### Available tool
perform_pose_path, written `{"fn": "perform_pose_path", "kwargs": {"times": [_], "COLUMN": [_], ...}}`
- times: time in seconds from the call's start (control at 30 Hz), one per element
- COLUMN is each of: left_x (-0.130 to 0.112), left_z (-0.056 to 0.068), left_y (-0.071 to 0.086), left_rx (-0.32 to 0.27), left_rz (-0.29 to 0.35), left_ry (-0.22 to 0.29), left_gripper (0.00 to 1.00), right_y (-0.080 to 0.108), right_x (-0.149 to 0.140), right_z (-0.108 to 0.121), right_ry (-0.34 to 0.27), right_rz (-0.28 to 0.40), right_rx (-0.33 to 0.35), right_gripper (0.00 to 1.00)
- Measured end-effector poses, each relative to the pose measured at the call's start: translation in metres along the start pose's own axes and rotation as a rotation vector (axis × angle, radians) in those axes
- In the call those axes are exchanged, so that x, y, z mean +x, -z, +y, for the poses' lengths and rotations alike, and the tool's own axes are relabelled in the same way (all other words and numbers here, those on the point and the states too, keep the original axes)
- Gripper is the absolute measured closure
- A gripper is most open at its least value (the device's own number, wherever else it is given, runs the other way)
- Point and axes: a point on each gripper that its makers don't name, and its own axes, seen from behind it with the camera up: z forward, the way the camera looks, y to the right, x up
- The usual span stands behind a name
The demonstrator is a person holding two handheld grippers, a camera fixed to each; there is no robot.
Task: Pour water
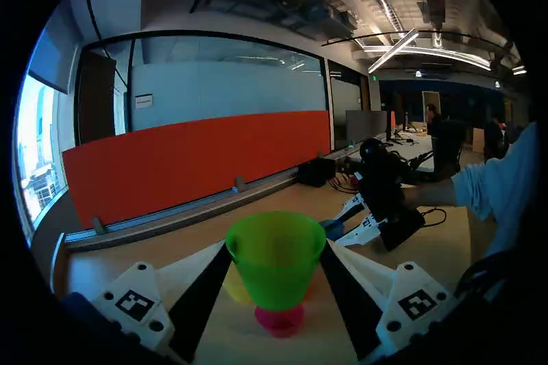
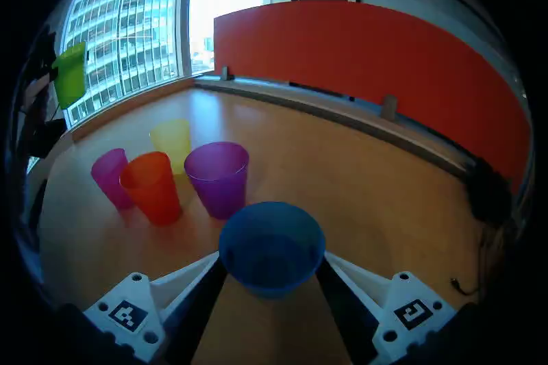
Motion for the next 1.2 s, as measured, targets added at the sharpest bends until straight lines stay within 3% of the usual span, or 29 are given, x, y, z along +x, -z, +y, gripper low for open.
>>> {"fn": "perform_pose_path", "kwargs": {"times": [0.5,1.2], "left_x": [-0.002,0.005], "left_z": [0.005,0.016], "left_y": [0.003,-0.001], "left_rx": [-0.021,-0.076], "left_rz": [0.014,0.063], "left_ry": [0.015,0.059], "left_gripper": [0.12,0.12], "right_y": [0.037,0.099], "right_x": [0.049,0.144], "right_z": [-0.016,-0.057], "right_ry": [0.021,0.057], "right_rz": [0.132,0.39], "right_rx": [0.0,0.034], "right_gripper": [0.12,0.12]}}
